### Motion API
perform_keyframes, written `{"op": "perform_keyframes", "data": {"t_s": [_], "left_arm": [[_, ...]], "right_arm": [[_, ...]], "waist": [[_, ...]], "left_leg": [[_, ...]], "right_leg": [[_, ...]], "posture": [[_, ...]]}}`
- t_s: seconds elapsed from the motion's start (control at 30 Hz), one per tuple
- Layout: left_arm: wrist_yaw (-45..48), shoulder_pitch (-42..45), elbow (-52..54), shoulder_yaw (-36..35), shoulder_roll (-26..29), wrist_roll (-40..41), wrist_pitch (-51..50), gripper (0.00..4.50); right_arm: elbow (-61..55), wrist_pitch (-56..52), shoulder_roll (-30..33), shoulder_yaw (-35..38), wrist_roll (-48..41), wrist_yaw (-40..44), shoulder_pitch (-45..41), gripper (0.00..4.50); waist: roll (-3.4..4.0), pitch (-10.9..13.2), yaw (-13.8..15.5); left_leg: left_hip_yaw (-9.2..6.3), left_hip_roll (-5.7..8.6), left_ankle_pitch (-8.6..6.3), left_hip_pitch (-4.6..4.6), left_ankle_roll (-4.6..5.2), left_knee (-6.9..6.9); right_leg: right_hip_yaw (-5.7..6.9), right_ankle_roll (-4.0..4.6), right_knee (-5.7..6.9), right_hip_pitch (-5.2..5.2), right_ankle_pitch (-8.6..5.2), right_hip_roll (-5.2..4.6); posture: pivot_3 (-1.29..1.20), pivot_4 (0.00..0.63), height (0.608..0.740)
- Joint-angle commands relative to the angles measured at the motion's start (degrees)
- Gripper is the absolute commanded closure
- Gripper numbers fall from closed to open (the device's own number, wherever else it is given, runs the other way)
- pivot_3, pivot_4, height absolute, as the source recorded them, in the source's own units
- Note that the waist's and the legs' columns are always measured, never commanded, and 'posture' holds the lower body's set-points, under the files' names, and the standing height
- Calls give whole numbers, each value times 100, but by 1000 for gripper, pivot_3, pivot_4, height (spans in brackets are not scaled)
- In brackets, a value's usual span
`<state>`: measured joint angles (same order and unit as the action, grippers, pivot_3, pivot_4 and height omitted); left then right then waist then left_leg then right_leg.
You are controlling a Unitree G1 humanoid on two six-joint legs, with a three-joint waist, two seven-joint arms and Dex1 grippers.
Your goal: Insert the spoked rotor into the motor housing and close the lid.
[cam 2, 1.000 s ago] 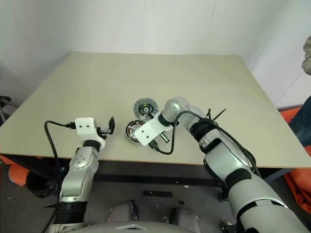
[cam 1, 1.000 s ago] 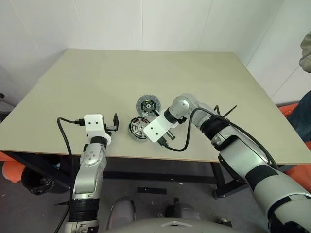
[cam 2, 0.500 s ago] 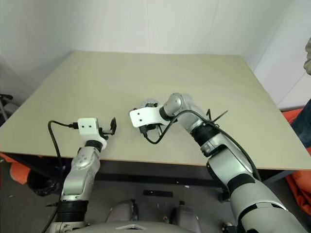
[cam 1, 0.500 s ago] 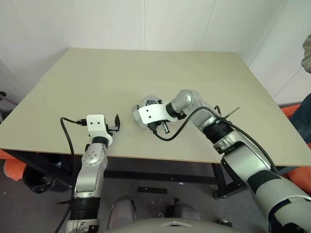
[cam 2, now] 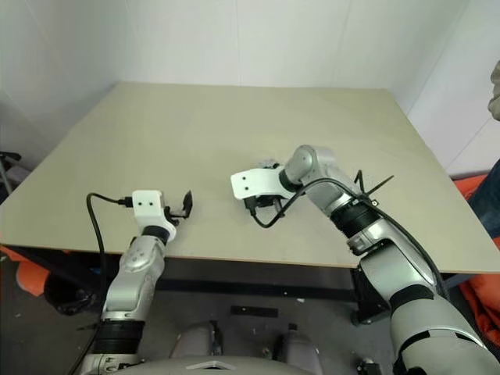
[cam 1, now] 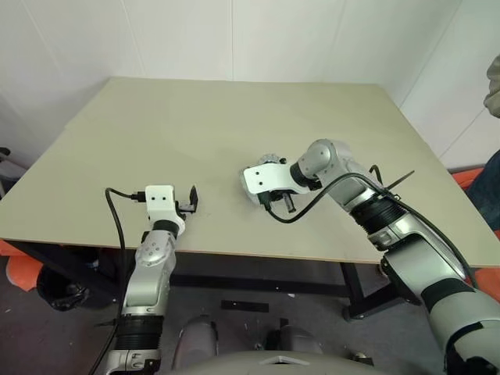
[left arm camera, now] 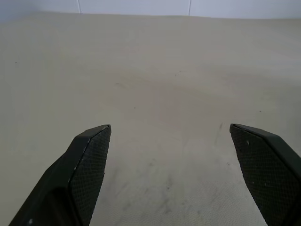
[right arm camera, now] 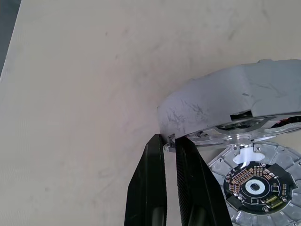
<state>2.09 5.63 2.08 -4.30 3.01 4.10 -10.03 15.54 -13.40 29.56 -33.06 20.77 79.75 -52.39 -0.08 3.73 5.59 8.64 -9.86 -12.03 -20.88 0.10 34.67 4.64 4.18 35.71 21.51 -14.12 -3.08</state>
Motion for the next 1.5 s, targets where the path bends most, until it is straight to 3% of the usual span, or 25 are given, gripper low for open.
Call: {"op": "perform_keyframes", "data": {"t_s": [0.03,0.23,0.47,0.8,1.17,1.37,1.43,1.5], "left_arm": [[38,126,16,32,7,-5,172,213],[64,127,-43,21,12,4,201,213],[53,96,9,9,24,-1,182,213],[44,-9,128,12,43,-13,157,213],[88,-72,214,35,70,-11,114,213],[107,-73,208,35,81,-8,107,213],[110,-71,201,40,80,-12,106,213],[110,-66,204,44,81,-15,94,213]], "right_arm": [[-857,-455,151,64,-218,520,-16,4487],[-1579,-1722,66,16,-681,966,-20,4487],[-634,-3378,-966,107,-881,-171,-307,4487],[1152,-3179,-1687,320,-1121,-1367,-690,4487],[2845,-3270,-2375,1361,-1634,-2674,-1537,4487],[2911,-3273,-2449,1409,-1713,-2725,-1629,2628],[2768,-3290,-2430,1336,-1720,-2613,-1594,1695],[2384,-3320,-2380,1281,-1779,-2440,-1516,1492]], "waist": [[0,0,-6],[0,0,-26],[1,0,-15],[6,4,10],[14,9,-14],[14,9,-18],[15,9,-18],[18,11,-16]], "left_leg": [[0,0,-1,0,2,0],[0,-3,-1,4,2,0],[-1,-3,4,26,-8,0],[-3,1,6,77,-16,-2],[1,1,14,58,-28,-13],[1,2,22,-2,-42,-13],[1,2,22,-2,-41,-13],[1,2,22,-1,-41,-12]], "right_leg": [[0,0,0,-1,0,0],[0,0,2,2,0,1],[0,1,5,-16,0,1],[-1,-1,2,-66,-1,-3],[-3,-1,4,-47,0,-5],[-2,-1,2,6,1,-5],[-2,-1,1,7,1,-5],[-2,-1,2,4,1,-5]], "posture": [[0,0,740],[0,0,740],[0,0,740],[0,0,740],[0,0,740],[0,0,740],[0,0,740],[0,0,740]]}}
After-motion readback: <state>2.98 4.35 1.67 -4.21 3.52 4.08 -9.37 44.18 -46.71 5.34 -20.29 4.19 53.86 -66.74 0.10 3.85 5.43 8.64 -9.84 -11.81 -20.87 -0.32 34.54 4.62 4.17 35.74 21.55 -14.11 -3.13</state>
